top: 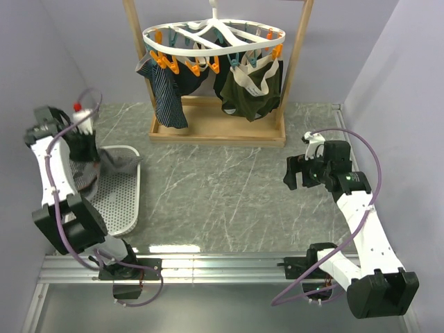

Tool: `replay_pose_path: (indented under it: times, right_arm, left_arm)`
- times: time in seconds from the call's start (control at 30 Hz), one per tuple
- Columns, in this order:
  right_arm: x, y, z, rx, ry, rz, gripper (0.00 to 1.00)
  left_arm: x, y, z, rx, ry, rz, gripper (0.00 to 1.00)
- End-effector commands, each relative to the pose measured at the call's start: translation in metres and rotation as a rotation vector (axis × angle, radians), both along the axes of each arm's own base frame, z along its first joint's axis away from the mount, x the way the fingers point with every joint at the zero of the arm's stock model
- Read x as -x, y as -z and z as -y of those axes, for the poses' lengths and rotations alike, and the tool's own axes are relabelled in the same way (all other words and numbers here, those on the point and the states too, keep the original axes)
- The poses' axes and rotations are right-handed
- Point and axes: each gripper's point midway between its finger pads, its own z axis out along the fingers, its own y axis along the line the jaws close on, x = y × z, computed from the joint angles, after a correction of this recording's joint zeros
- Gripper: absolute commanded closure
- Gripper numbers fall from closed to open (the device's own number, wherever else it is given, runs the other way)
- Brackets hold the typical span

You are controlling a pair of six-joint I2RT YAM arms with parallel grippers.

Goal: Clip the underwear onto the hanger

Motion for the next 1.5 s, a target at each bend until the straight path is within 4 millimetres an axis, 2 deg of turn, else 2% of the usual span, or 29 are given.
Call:
replay_pose_path:
  times: [0.0, 0.03, 0.07, 0.1, 0.13, 0.2, 0.23, 0.43, 0.5, 0.53, 0.6, 0.63, 0.8, 0.93, 0.97, 1.0, 1.03, 1.07, 1.13, 1.17, 1.2, 1.23, 1.27, 1.3, 1.33, 1.37, 1.4, 1.43, 1.47]
  right_arm:
    - [-0.01, -0.026, -0.005, -0.017, -0.029, 0.062, 0.0]
    - [-0.01, -0.027, -0.006, -0.019, -0.035, 0.065, 0.0]
    - [-0.012, -0.031, -0.008, -0.023, -0.04, 0.073, 0.0]
    - [-0.012, -0.033, -0.008, -0.024, -0.044, 0.075, 0.0]
    - [-0.013, -0.034, -0.008, -0.026, -0.045, 0.075, 0.0]
    - [-0.013, -0.042, -0.01, -0.029, -0.056, 0.083, 0.0]
    - [-0.014, -0.045, -0.01, -0.028, -0.058, 0.089, 0.0]
    - [-0.012, -0.065, -0.011, -0.021, -0.08, 0.134, 0.0]
    - [-0.01, -0.065, -0.011, -0.016, -0.087, 0.136, 0.0]
    - [-0.009, -0.065, -0.01, -0.014, -0.087, 0.14, 0.0]
    - [-0.005, -0.059, -0.01, -0.005, -0.101, 0.131, 0.01]
    - [-0.002, -0.054, -0.01, -0.003, -0.107, 0.124, 0.02]
    - [0.007, -0.044, -0.01, 0.017, -0.145, 0.111, 0.07]
    - [0.009, -0.038, -0.004, 0.055, -0.145, 0.109, 0.14]
    - [0.009, -0.035, -0.001, 0.071, -0.139, 0.103, 0.16]
    - [0.009, -0.035, 0.0, 0.078, -0.136, 0.101, 0.18]
    - [0.009, -0.032, 0.001, 0.085, -0.135, 0.093, 0.19]
    - [0.01, -0.032, 0.003, 0.098, -0.137, 0.09, 0.21]
    - [0.014, -0.03, 0.002, 0.1, -0.159, 0.076, 0.22]
    - [0.018, -0.027, 0.001, 0.107, -0.18, 0.058, 0.23]
    - [0.021, -0.026, 0.0, 0.104, -0.197, 0.049, 0.24]
    - [0.024, -0.022, 0.0, 0.107, -0.208, 0.034, 0.25]
    - [0.026, -0.02, 0.0, 0.116, -0.23, 0.034, 0.26]
    - [0.029, -0.018, -0.004, 0.105, -0.252, 0.032, 0.27]
    - [0.034, -0.013, -0.006, 0.099, -0.274, 0.019, 0.28]
    - [0.036, -0.011, -0.007, 0.1, -0.302, 0.02, 0.29]
    - [0.039, -0.011, -0.015, 0.071, -0.341, 0.016, 0.3]
    - [0.041, -0.01, -0.017, 0.07, -0.368, 0.013, 0.3]
    - [0.043, -0.009, -0.019, 0.059, -0.386, 0.01, 0.3]
  left_arm:
    - [0.01, -0.088, 0.05, 0.122, 0.107, 0.138, 1.0]
    - [0.009, -0.099, 0.062, 0.144, 0.145, 0.157, 1.0]
    - [0.005, -0.121, 0.077, 0.182, 0.175, 0.211, 1.0]
    - [0.005, -0.13, 0.085, 0.184, 0.195, 0.231, 1.0]
    - [0.006, -0.139, 0.108, 0.184, 0.266, 0.254, 1.0]
    - [0.009, -0.16, 0.14, 0.207, 0.36, 0.314, 1.0]
    - [0.013, -0.168, 0.167, 0.236, 0.438, 0.33, 1.0]
    - [0.027, -0.2, 0.265, 0.386, 0.646, 0.407, 1.0]
    - [0.031, -0.189, 0.287, 0.41, 0.671, 0.374, 1.0]
    - [0.04, -0.183, 0.309, 0.422, 0.732, 0.357, 1.0]
    - [0.037, -0.153, 0.333, 0.415, 0.758, 0.297, 1.0]
    - [0.049, -0.129, 0.352, 0.422, 0.803, 0.226, 1.0]
    - [0.055, -0.065, 0.411, 0.419, 0.903, 0.109, 0.96]
    - [0.068, -0.034, 0.463, 0.422, 1.005, 0.068, 0.92]
    - [0.072, -0.031, 0.474, 0.439, 1.032, 0.06, 0.88]
    - [0.074, -0.017, 0.486, 0.434, 1.054, 0.032, 0.86]
    - [0.09, -0.012, 0.5, 0.427, 1.111, 0.019, 0.83]
    - [0.092, -0.012, 0.509, 0.394, 1.161, 0.051, 0.76]
    - [0.11, -0.003, 0.519, 0.341, 1.278, 0.076, 0.61]
    - [0.114, 0.0, 0.517, 0.335, 1.301, 0.079, 0.36]
    - [0.114, -0.011, 0.512, 0.339, 1.31, 0.112, 0.24]
    - [0.115, -0.009, 0.502, 0.317, 1.341, 0.12, 0.15]
    - [0.113, -0.013, 0.494, 0.31, 1.356, 0.144, 0.09]
    - [0.108, -0.033, 0.479, 0.326, 1.362, 0.201, 0.08]
    - [0.106, -0.029, 0.464, 0.298, 1.4, 0.23, 0.08]
    - [0.109, -0.043, 0.448, 0.285, 1.415, 0.278, 0.08]
    - [0.1, -0.041, 0.432, 0.237, 1.406, 0.302, 0.08]
    - [0.101, -0.028, 0.418, 0.171, 1.456, 0.316, 0.09]
    - [0.105, -0.031, 0.402, 0.123, 1.483, 0.35, 0.09]
